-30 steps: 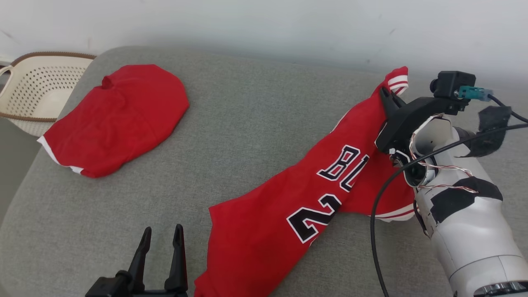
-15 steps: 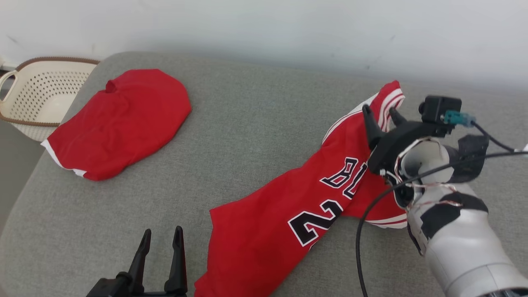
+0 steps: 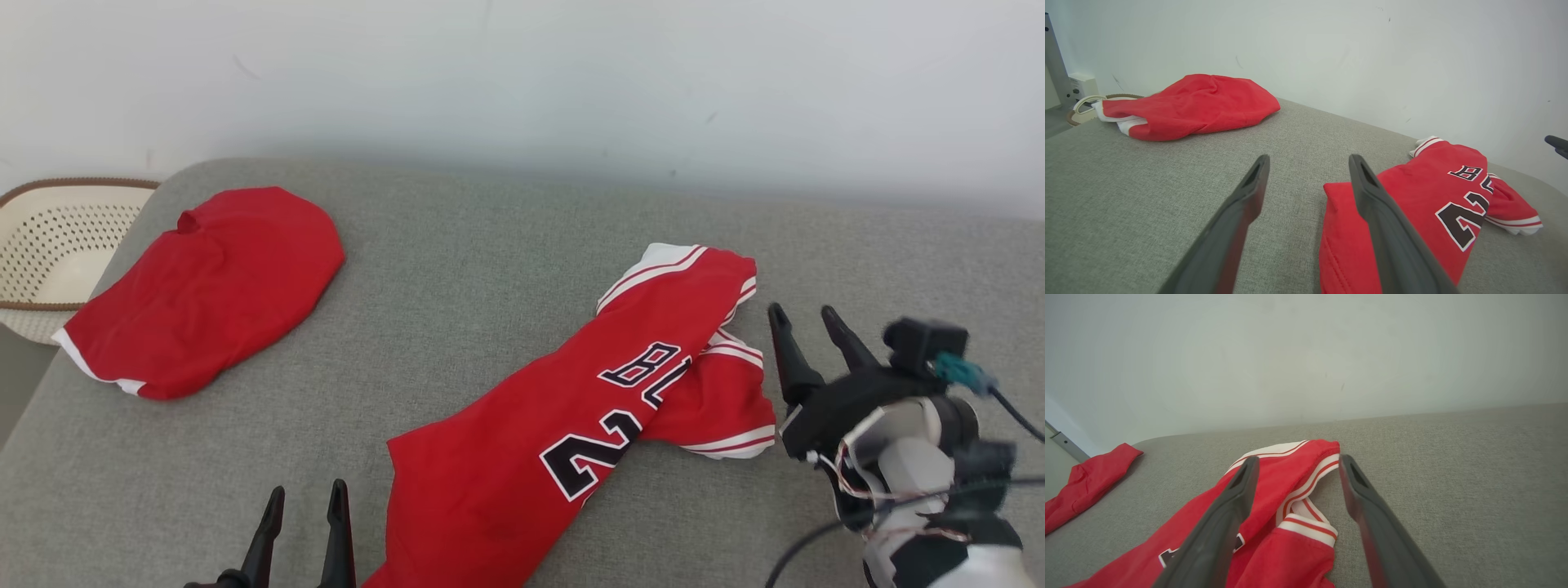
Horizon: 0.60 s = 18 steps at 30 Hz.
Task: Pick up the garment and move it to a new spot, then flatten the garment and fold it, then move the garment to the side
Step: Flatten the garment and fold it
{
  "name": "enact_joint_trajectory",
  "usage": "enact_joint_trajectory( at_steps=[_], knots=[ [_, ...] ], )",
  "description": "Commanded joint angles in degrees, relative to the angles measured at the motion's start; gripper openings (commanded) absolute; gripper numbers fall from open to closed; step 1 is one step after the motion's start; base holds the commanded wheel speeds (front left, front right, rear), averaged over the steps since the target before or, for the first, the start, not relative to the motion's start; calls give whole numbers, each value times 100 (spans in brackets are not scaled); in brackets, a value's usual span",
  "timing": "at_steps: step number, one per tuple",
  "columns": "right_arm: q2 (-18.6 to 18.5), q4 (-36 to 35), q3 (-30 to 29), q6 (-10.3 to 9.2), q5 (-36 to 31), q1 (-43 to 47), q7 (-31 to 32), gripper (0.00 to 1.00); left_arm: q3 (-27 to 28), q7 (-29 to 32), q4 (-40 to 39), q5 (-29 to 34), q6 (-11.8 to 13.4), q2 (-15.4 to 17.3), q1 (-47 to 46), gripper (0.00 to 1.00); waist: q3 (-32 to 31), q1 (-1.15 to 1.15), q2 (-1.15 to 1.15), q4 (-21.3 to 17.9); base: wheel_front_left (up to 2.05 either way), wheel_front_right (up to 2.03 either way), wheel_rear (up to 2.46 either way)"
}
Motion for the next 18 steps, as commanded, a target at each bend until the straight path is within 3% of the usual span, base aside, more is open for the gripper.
enact_joint_trajectory(
  at_steps=[1,5,10,13,18],
  knots=[
    [-55,-120,-6,3,20,174,-77,100,9,-22,-7,90,-2,3,60,100,-53,1,0,-44,0,0,0],
    [-155,-644,-223,3,-134,693,-299,100,-21,-22,21,93,-35,3,147,100,-90,1,0,-65,0,0,0],
    [-5,-1433,-742,3,-504,1395,-438,100,-87,-22,40,98,-37,2,173,100,-121,1,0,-84,0,0,0],
    [245,-2140,-1233,3,-1136,2002,-467,100,-100,-22,65,102,-43,2,194,100,-123,1,0,-104,0,0,0],
    [696,-2828,-1675,3,-1624,2635,-467,100,-123,-22,202,57,-98,1,121,100,-88,1,0,-180,0,0,0]
  ],
)
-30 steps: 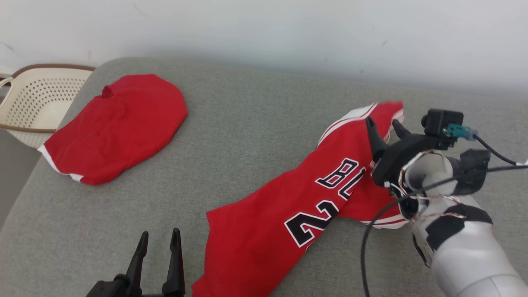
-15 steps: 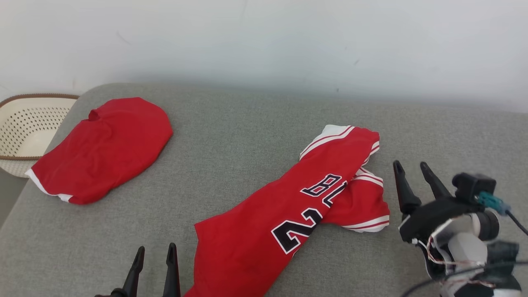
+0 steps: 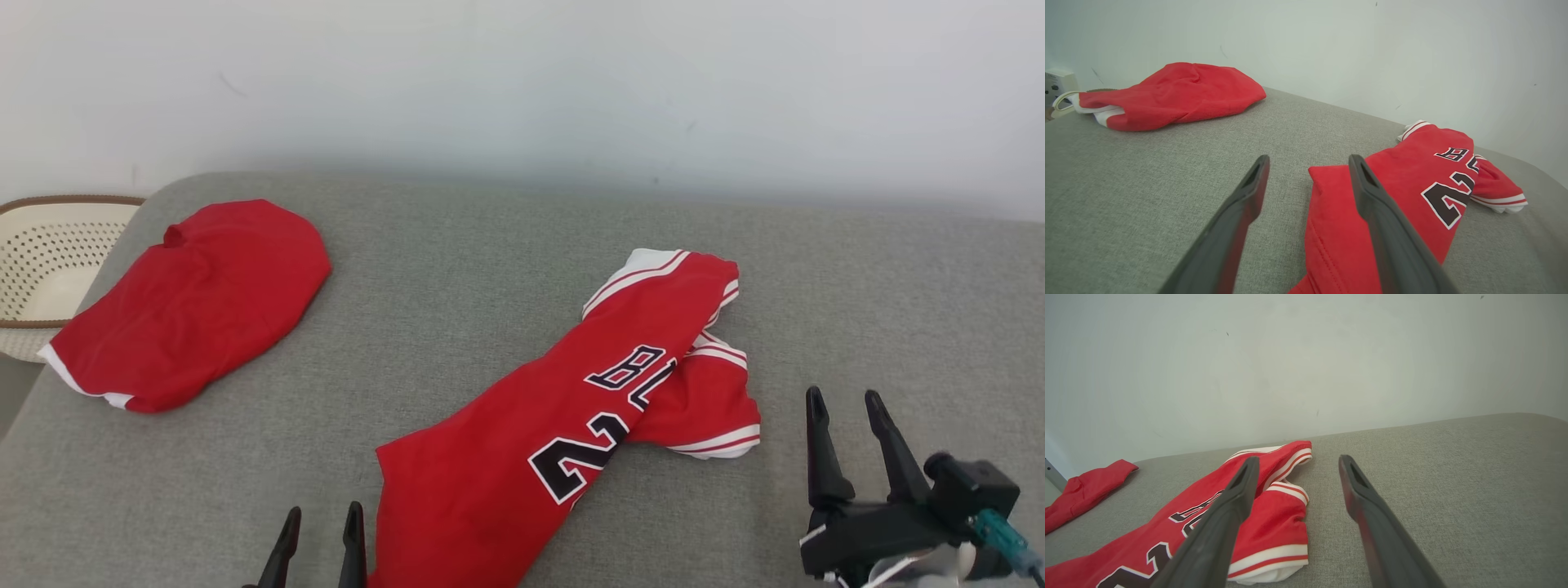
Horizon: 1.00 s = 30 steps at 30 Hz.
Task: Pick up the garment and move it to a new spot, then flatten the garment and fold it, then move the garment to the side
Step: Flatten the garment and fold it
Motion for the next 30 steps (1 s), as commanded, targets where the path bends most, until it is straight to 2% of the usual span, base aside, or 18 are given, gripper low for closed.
enact_joint_trajectory(
  at_steps=[1,11,27,28,30],
  knots=[
    [71,-104,-56,3,-96,135,3,100,-15,-22,81,-25,-35,-2,-37,100,32,1,0,-47,0,0,0],
    [324,-554,-124,3,-415,306,263,100,40,-22,696,92,-263,0,-558,100,233,1,0,-439,0,0,0],
    [493,-527,-25,3,-431,167,252,100,318,-22,2132,206,-558,91,-1336,100,621,1,0,-1008,0,0,0],
    [500,-519,-21,3,-431,159,239,100,352,-22,2201,189,-575,90,-1379,41,641,1,0,-1031,0,0,0],
    [513,-504,-35,3,-442,171,224,100,385,-22,2264,238,-597,94,-1461,0,659,1,0,-1050,0,0,0]
  ],
)
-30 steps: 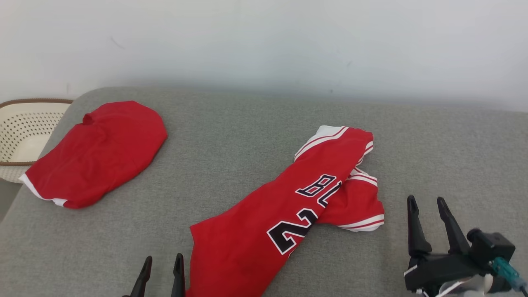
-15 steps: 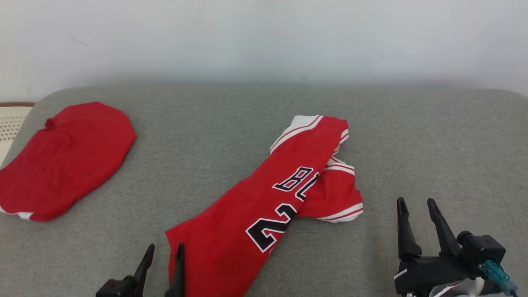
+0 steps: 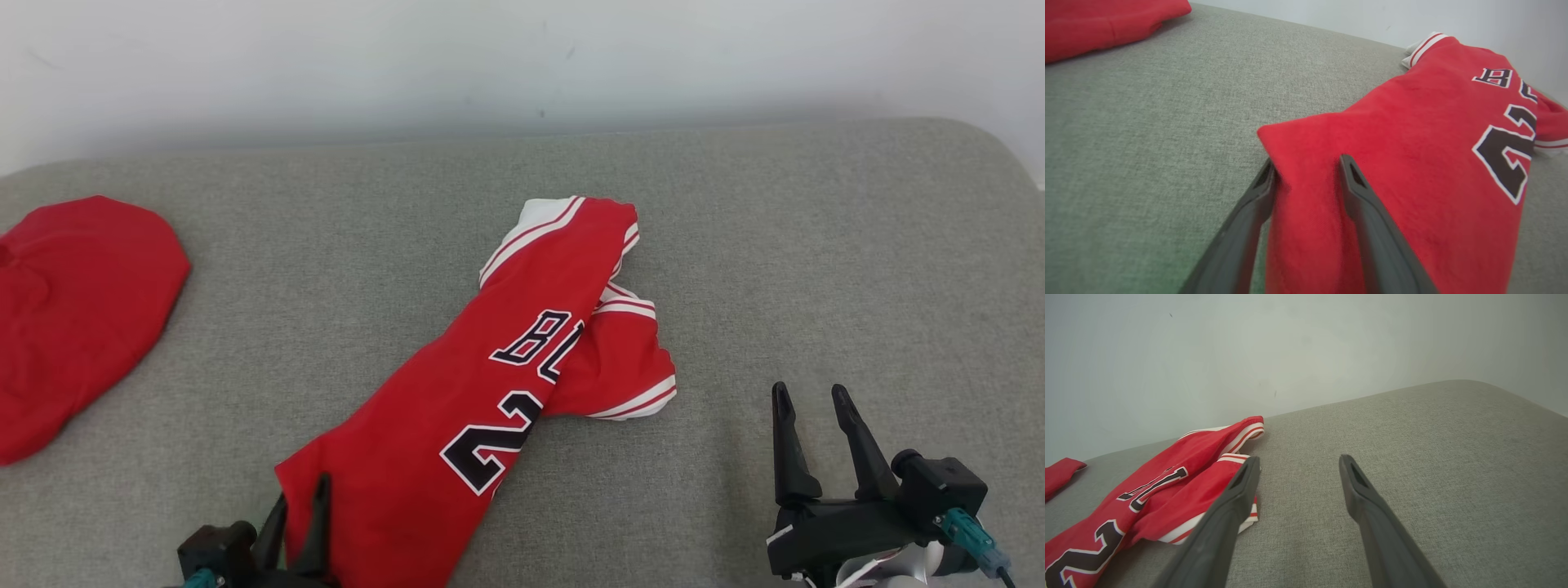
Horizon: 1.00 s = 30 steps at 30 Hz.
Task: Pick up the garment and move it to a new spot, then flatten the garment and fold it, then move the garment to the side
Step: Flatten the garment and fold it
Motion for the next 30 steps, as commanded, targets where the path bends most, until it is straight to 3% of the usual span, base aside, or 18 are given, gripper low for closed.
enact_joint_trajectory(
  at_steps=[1,12,22,30],
  knots=[
    [20,30,-10,3,-31,3,-37,100,52,-22,45,66,-31,39,-98,0,61,-1,0,-60,0,0,0],
    [58,147,-84,3,-40,-16,-114,100,-3,-22,-536,440,-245,159,-425,0,-19,-1,0,125,0,0,0],
    [86,326,-16,3,39,-116,-178,100,-515,550,-1241,703,-509,774,-1470,0,-78,-1,0,160,0,0,0],
    [95,451,23,3,119,-242,-234,100,-776,872,-1204,536,-591,1211,-2192,0,56,-1,0,-84,0,0,0]
  ],
)
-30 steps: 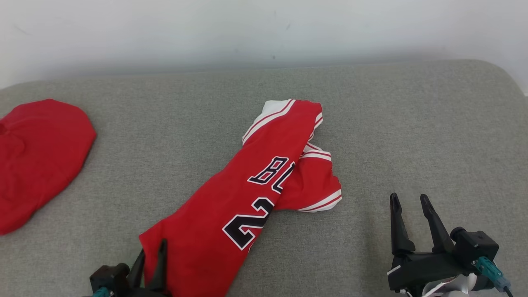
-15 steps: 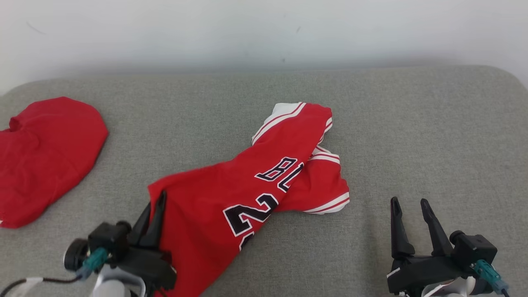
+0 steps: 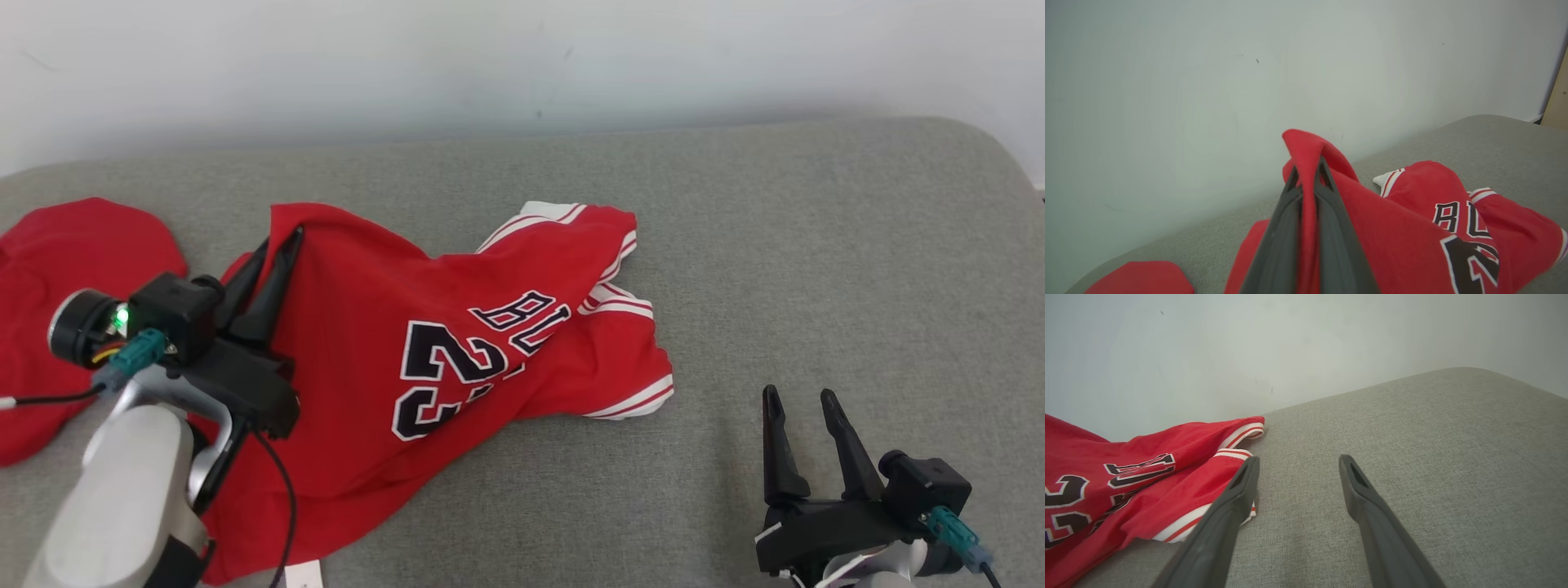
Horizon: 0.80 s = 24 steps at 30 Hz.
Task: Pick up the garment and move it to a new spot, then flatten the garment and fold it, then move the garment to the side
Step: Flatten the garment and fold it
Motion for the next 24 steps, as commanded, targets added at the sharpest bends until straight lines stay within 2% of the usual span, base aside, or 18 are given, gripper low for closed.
enact_joint_trajectory(
  at_steps=[1,14,15,16,24],
  knots=[
    [12,17,22,3,34,-89,-22,100,-42,9,55,-67,-7,59,-90,0,89,0,0,-106,0,0,0],
    [25,298,81,3,85,-277,-70,100,-180,-436,1216,-218,-14,553,-491,0,341,0,0,-476,0,0,0],
    [25,312,75,3,83,-282,-70,100,-178,-503,1293,-187,9,571,-530,35,342,0,0,-477,0,0,0],
    [27,322,65,3,82,-286,-69,100,-161,-563,1371,-200,26,553,-563,100,338,0,0,-469,0,0,0],
    [26,423,12,3,51,-244,-72,100,-86,-838,1564,-292,159,394,-401,100,174,0,0,-251,0,0,0]
  ],
)
